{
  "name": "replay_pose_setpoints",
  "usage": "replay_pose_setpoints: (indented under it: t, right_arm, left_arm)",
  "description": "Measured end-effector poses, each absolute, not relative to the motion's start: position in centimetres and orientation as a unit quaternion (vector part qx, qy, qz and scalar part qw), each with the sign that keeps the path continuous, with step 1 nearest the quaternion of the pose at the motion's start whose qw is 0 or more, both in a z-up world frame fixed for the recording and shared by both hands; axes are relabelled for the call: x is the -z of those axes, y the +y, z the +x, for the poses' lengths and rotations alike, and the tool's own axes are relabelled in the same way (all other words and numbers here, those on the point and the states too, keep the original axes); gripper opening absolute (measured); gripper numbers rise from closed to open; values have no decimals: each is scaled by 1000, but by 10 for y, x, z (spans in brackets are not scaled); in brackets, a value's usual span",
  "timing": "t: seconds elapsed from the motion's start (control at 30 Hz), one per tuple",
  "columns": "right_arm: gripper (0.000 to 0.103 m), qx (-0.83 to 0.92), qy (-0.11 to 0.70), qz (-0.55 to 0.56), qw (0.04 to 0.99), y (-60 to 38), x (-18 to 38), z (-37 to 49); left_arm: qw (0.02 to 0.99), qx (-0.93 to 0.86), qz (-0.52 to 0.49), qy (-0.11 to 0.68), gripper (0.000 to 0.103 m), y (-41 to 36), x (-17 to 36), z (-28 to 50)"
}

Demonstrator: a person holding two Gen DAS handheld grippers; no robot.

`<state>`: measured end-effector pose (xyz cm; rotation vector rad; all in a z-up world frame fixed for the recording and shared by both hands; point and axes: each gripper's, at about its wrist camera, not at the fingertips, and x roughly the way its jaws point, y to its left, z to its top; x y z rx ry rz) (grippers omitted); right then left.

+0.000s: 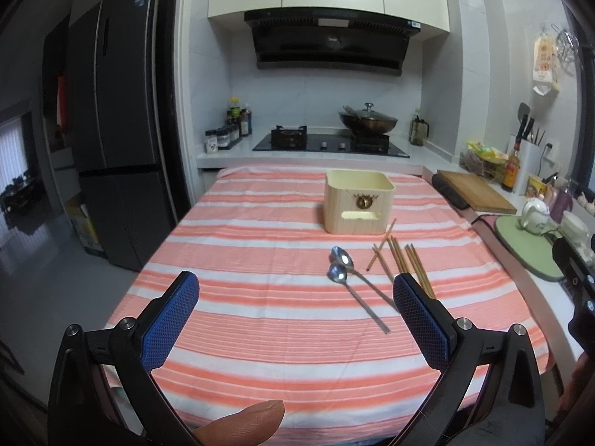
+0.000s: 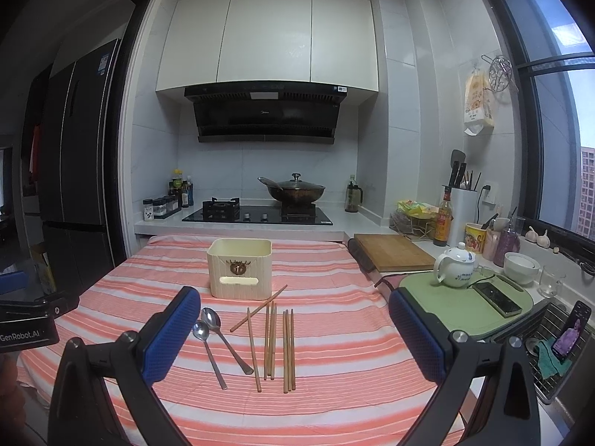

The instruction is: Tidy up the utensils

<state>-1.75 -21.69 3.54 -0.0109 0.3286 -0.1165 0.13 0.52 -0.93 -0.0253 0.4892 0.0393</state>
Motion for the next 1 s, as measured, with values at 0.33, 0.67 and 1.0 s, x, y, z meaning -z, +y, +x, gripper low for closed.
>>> replay_pose_setpoints:
  t: [0.33, 0.67, 1.0]
  right_arm:
    - [103, 60, 169, -2, 984, -223, -33, -15]
    - [103, 63, 179, 1, 982, -223, -26, -16]
    - [103, 69, 176, 8, 982, -230, -21, -13]
  left_arm:
    - [971, -7, -1, 239, 103, -3, 12, 4]
    - [962, -2, -24, 271, 103, -1, 19, 10]
    - [952, -11, -15, 304, 103, -2, 36, 26]
